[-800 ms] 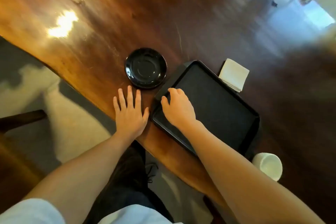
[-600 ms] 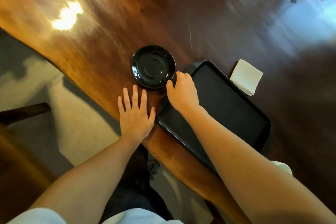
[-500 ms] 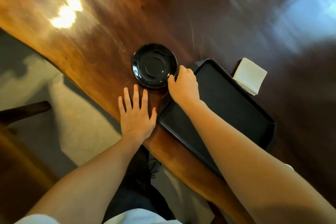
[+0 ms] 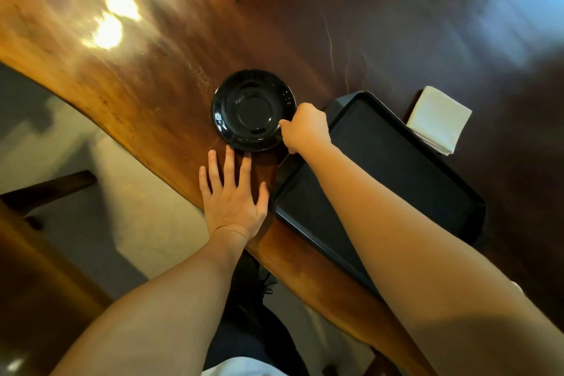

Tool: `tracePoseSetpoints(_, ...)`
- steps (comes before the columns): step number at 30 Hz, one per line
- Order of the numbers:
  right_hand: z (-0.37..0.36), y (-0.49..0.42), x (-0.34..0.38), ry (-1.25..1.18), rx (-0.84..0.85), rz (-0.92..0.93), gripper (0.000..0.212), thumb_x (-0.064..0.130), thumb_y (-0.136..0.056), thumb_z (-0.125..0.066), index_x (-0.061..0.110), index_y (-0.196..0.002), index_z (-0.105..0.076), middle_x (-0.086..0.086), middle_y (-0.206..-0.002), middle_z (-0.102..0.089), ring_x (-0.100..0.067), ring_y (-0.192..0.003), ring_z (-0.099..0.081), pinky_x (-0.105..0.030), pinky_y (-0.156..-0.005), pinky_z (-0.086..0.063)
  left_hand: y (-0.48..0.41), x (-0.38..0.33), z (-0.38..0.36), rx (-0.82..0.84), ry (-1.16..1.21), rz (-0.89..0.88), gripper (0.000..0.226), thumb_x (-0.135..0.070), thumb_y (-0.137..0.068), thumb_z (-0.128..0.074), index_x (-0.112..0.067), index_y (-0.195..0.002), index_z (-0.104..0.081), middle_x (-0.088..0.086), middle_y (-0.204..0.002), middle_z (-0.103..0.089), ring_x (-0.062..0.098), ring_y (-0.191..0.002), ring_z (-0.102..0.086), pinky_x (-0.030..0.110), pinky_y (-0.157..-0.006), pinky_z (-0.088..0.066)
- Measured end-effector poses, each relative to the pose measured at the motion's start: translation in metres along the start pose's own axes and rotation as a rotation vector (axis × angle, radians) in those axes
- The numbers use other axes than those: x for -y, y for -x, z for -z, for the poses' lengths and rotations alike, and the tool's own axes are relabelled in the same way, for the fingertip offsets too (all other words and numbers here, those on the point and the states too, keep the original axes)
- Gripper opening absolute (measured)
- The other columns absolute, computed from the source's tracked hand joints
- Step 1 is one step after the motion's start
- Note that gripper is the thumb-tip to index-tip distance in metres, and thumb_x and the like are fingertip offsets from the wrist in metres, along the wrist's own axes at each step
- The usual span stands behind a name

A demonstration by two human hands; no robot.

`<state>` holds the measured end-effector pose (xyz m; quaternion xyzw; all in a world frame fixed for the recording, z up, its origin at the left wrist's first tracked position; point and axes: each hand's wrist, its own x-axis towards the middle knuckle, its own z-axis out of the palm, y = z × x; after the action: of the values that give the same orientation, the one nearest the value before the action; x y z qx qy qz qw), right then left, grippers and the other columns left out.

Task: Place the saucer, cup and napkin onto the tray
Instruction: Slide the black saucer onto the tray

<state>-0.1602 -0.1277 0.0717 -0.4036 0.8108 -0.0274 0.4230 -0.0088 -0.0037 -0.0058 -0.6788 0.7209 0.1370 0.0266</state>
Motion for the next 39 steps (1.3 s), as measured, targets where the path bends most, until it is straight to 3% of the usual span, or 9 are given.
tracePoseSetpoints(3, 0.002, 0.004, 0.002, -0.164, 0.07, 0.027, 0.008, 0.02, -0.099, -0.059, 0.013, -0.102, -0.057, -0.01, -0.089, -0.067, -0.017, -0.061, -0.065, -0.025, -0.047, -0.053, 0.0, 0.0, 0.0, -0.026, -0.005, -0.003, 0.07, -0.057, -0.097, -0.042, -0.024, -0.159, -0.042, 0.01, -0.17, -0.031, 0.039, -0.161, -0.016, 0.054, -0.128, -0.006)
tracePoseSetpoints(5, 0.004, 0.011, 0.001, -0.277, 0.084, 0.02, 0.01, 0.017, -0.098, -0.06, 0.017, -0.092, -0.052, -0.008, -0.084, -0.065, -0.013, -0.054, -0.059, -0.019, -0.04, -0.045, 0.001, -0.001, 0.001, -0.036, -0.001, -0.007, 0.071, -0.057, -0.096, -0.042, -0.024, -0.159, -0.042, 0.011, -0.17, -0.033, 0.04, -0.16, -0.018, 0.054, -0.127, -0.008)
tracePoseSetpoints(13, 0.008, 0.037, -0.03, -0.614, 0.044, -0.138, 0.016, 0.017, -0.099, -0.06, 0.016, -0.088, -0.05, -0.008, -0.08, -0.061, -0.01, -0.05, -0.048, -0.019, -0.04, -0.042, 0.0, -0.001, -0.001, 0.003, -0.027, 0.011, 0.073, -0.06, -0.099, -0.04, -0.029, -0.164, -0.032, 0.006, -0.176, -0.017, 0.036, -0.163, -0.007, 0.05, -0.128, 0.003)
tracePoseSetpoints(19, 0.018, 0.056, -0.072, -0.864, -0.03, -0.241, 0.014, 0.015, -0.1, -0.058, 0.014, -0.092, -0.047, -0.02, -0.095, -0.075, -0.007, -0.041, -0.039, -0.019, -0.037, -0.034, 0.0, -0.003, 0.0, 0.004, -0.027, 0.022, 0.073, -0.062, -0.1, -0.033, -0.029, -0.165, -0.029, 0.005, -0.176, -0.016, 0.035, -0.163, -0.006, 0.05, -0.128, 0.005)
tracePoseSetpoints(24, 0.027, 0.07, -0.106, -1.018, -0.112, -0.308, 0.023, 0.01, -0.101, -0.057, 0.014, -0.084, -0.042, -0.017, -0.085, -0.073, -0.007, -0.039, -0.034, -0.019, -0.035, -0.03, 0.002, -0.004, 0.001, -0.021, -0.023, 0.015, 0.071, -0.06, -0.1, -0.037, -0.026, -0.163, -0.034, 0.008, -0.174, -0.022, 0.037, -0.162, -0.011, 0.054, -0.129, -0.004)
tracePoseSetpoints(30, 0.032, 0.074, -0.142, -1.11, -0.176, -0.392, 0.023, 0.01, -0.099, -0.059, 0.013, -0.083, -0.043, -0.02, -0.096, -0.062, -0.008, -0.042, -0.033, -0.02, -0.036, -0.028, 0.003, -0.004, 0.001, -0.05, -0.023, -0.008, 0.07, -0.056, -0.1, -0.044, -0.023, -0.161, -0.038, 0.012, -0.172, -0.027, 0.04, -0.16, -0.016, 0.057, -0.127, -0.009)
tracePoseSetpoints(35, 0.033, 0.074, -0.16, -1.19, -0.206, -0.435, 0.028, 0.01, -0.1, -0.059, 0.014, -0.078, -0.041, -0.017, -0.091, -0.065, -0.008, -0.04, -0.033, -0.02, -0.035, -0.027, 0.005, -0.003, 0.0, -0.064, -0.022, -0.029, 0.071, -0.052, -0.1, -0.052, -0.02, -0.161, -0.036, 0.015, -0.171, -0.027, 0.043, -0.159, -0.016, 0.06, -0.126, -0.011)
tracePoseSetpoints(39, 0.032, 0.073, -0.169, -1.22, -0.213, -0.449, 0.027, 0.009, -0.1, -0.058, 0.014, -0.08, -0.041, -0.021, -0.095, -0.061, -0.008, -0.04, -0.033, -0.021, -0.035, -0.026, 0.005, -0.001, -0.001, -0.068, -0.027, -0.045, 0.072, -0.054, -0.099, -0.046, -0.021, -0.161, -0.034, 0.016, -0.171, -0.026, 0.044, -0.159, -0.015, 0.061, -0.126, -0.011)
